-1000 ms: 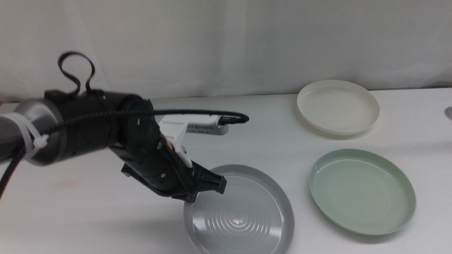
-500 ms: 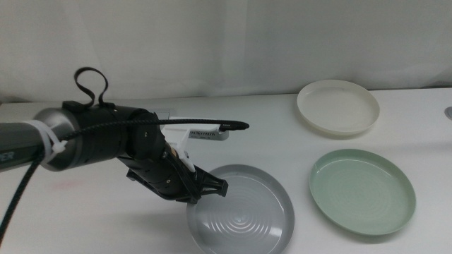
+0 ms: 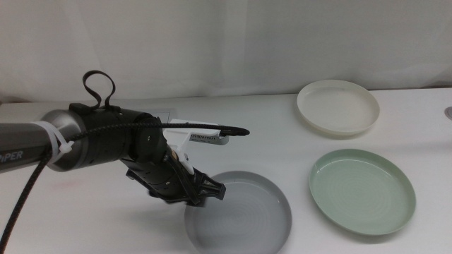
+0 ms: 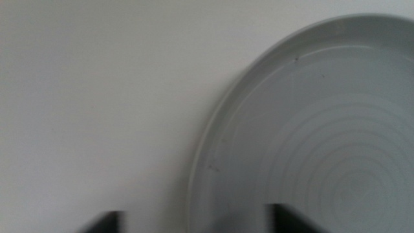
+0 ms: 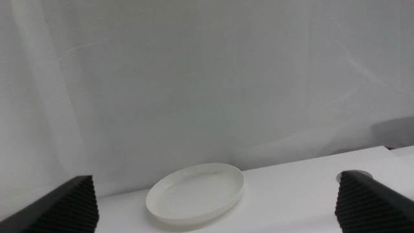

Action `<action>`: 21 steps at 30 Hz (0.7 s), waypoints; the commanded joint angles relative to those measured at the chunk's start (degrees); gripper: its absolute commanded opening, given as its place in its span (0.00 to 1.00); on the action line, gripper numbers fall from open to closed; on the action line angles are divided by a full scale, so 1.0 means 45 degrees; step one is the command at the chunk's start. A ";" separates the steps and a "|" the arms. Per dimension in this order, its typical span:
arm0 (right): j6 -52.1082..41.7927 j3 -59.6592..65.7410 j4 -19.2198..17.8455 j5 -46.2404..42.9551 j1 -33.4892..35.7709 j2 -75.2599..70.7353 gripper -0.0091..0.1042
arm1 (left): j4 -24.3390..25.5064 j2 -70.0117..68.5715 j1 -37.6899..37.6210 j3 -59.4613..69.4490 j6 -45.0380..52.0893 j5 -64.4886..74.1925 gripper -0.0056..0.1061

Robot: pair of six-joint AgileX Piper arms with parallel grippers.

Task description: Stack the three bowls on top of each other.

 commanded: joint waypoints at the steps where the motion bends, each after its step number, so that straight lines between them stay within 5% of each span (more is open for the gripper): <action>1: -0.0080 0.0488 -0.0053 -0.0117 -0.0055 -0.0398 0.99 | 0.0085 0.0010 -0.0069 0.0026 -0.0076 -0.0129 0.70; 3: -0.0080 0.0488 -0.0053 -0.0117 -0.0055 -0.0398 0.99 | 0.0227 -0.0012 -0.0069 -0.0030 -0.0076 -0.0031 0.88; 14: -0.0080 0.0488 -0.0053 -0.0117 -0.0055 -0.0398 0.99 | 0.2277 -0.2137 0.0271 -0.1982 -0.0501 0.0638 0.85; 21: -0.0080 0.0488 -0.0053 -0.0117 -0.0055 -0.0398 0.99 | 0.3240 -0.4829 0.3005 -0.2238 -0.0643 0.0064 0.85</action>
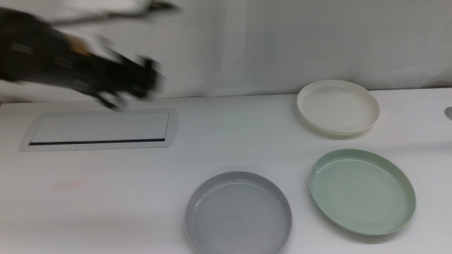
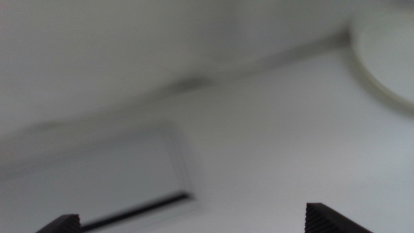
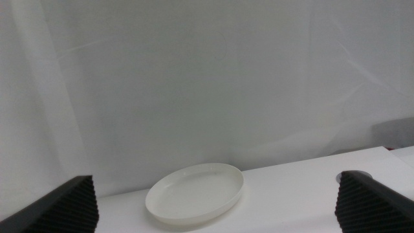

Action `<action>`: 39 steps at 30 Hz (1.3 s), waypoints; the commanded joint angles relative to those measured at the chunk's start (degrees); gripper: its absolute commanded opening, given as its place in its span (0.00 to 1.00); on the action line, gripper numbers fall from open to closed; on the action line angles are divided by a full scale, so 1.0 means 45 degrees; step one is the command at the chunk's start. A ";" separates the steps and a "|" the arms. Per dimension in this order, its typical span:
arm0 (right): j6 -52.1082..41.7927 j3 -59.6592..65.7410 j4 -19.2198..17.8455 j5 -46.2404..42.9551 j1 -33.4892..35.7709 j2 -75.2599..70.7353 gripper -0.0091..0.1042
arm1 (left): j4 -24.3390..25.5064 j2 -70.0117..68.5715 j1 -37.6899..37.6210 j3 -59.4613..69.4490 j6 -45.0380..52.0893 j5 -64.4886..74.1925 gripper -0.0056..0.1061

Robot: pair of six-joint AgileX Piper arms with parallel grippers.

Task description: Stack the three bowls on top of each other.

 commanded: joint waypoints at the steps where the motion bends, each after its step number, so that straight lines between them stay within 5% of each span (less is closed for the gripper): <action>1: -0.0047 0.0488 -0.0053 -0.0117 -0.0055 -0.0398 0.99 | 0.0262 -0.0894 0.1270 -0.0018 -0.0003 -0.0017 0.85; 2: -0.0047 0.0488 -0.0053 -0.0201 -0.0055 -0.0398 0.99 | 0.0262 -0.1858 0.2776 0.0245 0.0520 0.0077 0.82; 5: -0.0047 0.0488 -0.0053 -0.0201 -0.0055 -0.0398 0.99 | 0.0262 -0.2979 0.3809 0.1017 0.0909 0.0017 0.67; 10: -0.0047 0.0488 0.0037 -0.0201 -0.0055 -0.0398 0.99 | 0.0205 -0.5425 0.4397 0.3474 0.0667 -0.1828 0.03; 14: 0.0004 0.0488 0.0706 -0.0201 -0.0055 -0.0398 0.99 | 0.0156 -0.8389 0.4371 0.7134 0.0639 -0.4565 0.03; 25: -0.0115 -0.1089 0.0708 -0.0201 -0.0055 -0.0398 0.95 | 0.0152 -1.4383 0.4371 1.2710 -0.0685 -0.6807 0.03; 39: -0.0137 -0.7724 -0.2175 0.6701 -0.0055 0.3717 0.95 | 0.0152 -1.5907 0.4371 1.4952 -0.1118 -0.7025 0.03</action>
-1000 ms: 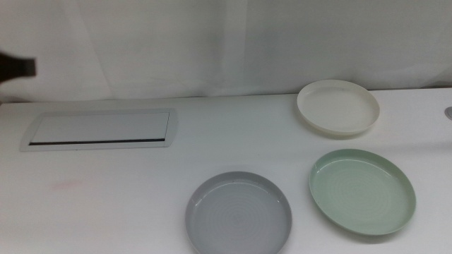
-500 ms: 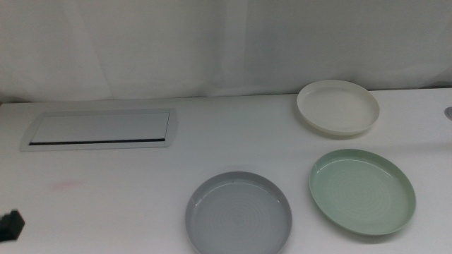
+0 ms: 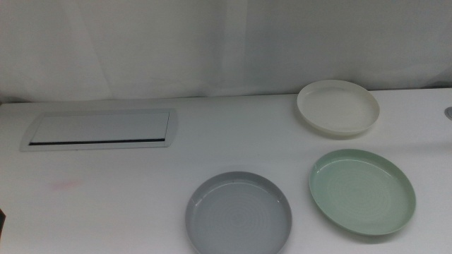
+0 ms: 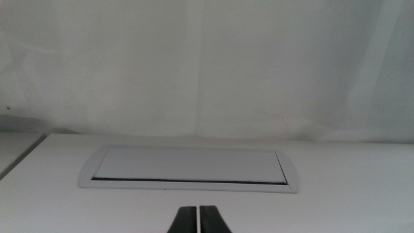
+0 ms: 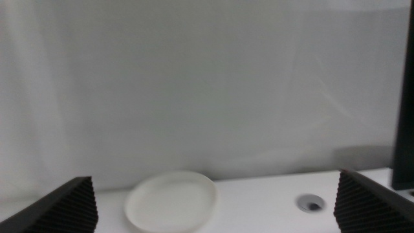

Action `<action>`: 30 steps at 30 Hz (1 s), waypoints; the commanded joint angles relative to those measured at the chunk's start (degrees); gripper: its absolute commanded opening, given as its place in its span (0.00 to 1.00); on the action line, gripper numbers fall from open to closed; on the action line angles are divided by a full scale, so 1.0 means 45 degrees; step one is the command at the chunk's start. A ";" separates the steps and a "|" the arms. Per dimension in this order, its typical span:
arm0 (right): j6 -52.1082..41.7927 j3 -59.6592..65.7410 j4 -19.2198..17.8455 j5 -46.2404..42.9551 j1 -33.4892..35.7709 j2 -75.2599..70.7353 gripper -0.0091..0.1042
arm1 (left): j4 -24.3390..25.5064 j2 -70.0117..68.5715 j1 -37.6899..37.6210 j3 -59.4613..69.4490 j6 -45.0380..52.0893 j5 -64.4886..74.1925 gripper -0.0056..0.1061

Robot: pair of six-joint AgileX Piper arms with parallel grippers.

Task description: Stack the three bowls on top of each other.

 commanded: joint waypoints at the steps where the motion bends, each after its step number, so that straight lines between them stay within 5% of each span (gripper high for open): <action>1: -0.0098 -0.1123 -0.0780 0.1068 -0.0055 0.1244 0.95 | -0.0121 -0.0053 0.0034 0.0089 -0.0172 -0.0287 0.03; 7: -0.0098 -0.2636 -0.1613 0.1493 -0.0055 0.4114 0.95 | -0.0121 -0.0053 0.0034 0.0203 -0.0264 -0.0175 0.03; 13: -0.0009 -0.2850 -0.1502 0.3146 -0.0055 0.6780 0.95 | -0.0121 -0.0053 0.0034 0.0203 -0.0264 -0.0175 0.03; 18: -0.0034 -0.2850 -0.0883 0.4137 -0.0055 0.9604 0.95 | -0.0121 -0.0053 0.0034 0.0203 -0.0264 -0.0175 0.02; 24: -0.0772 -0.2882 0.0121 0.2922 -0.0055 1.2281 0.95 | -0.0121 -0.0053 0.0034 0.0203 -0.0264 -0.0175 0.02; 30: -0.1093 -0.3185 0.0250 0.2494 -0.0055 1.4905 0.95 | -0.0121 -0.0053 0.0034 0.0203 -0.0264 -0.0175 0.02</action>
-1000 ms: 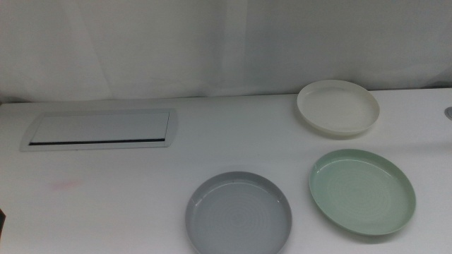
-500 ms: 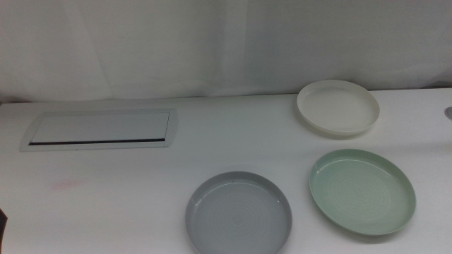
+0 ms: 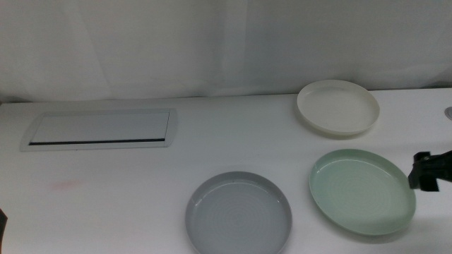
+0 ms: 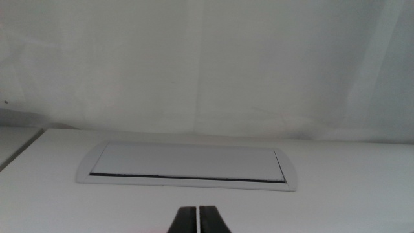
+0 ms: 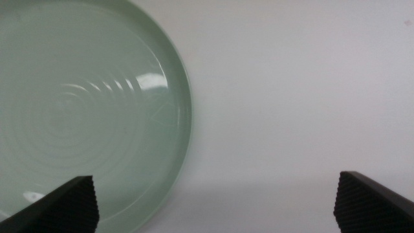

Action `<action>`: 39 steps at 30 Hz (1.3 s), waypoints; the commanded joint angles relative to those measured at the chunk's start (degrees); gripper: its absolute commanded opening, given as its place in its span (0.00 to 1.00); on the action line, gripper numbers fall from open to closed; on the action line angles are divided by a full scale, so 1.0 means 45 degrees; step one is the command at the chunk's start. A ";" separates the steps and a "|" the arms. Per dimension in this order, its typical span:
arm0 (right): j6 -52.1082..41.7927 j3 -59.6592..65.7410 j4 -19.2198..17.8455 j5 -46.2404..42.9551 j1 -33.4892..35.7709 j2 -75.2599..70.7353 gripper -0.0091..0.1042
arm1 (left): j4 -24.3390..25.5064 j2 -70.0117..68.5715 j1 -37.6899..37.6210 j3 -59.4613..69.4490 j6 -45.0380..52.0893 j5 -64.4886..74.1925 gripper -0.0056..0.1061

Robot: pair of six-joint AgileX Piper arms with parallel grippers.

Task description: Stack the three bowls on top of each other.

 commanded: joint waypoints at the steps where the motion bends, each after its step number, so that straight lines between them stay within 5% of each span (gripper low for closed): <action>1: -0.0295 -0.0169 0.0113 -0.0359 -0.0055 0.0940 0.95 | -0.0086 -0.0079 0.0034 0.0050 -0.0097 -0.0070 0.02; 20: -0.0591 -0.0366 0.0634 -0.2150 -0.0055 0.3907 0.90 | -0.0086 -0.0916 0.0034 0.0050 -0.0097 -0.0070 0.02; 23: -0.0591 -0.0366 0.0936 -0.2220 -0.0055 0.4161 0.74 | -0.0086 -0.0916 0.0034 0.0050 -0.0097 -0.0070 0.02; 25: -0.0474 -0.0366 0.0936 -0.2196 -0.0055 0.4348 0.49 | -0.0086 -0.0916 0.0034 0.0050 -0.0097 -0.0070 0.02; 31: -0.0474 -0.0366 0.0936 -0.2310 -0.0055 0.4600 0.07 | -0.0086 -0.0916 0.0034 0.0050 -0.0097 -0.0160 0.02; 39: -0.0474 -0.0388 0.0936 -0.2339 -0.0055 0.3947 0.06 | -0.0086 -0.0916 0.0034 0.0050 -0.0097 -0.0085 0.02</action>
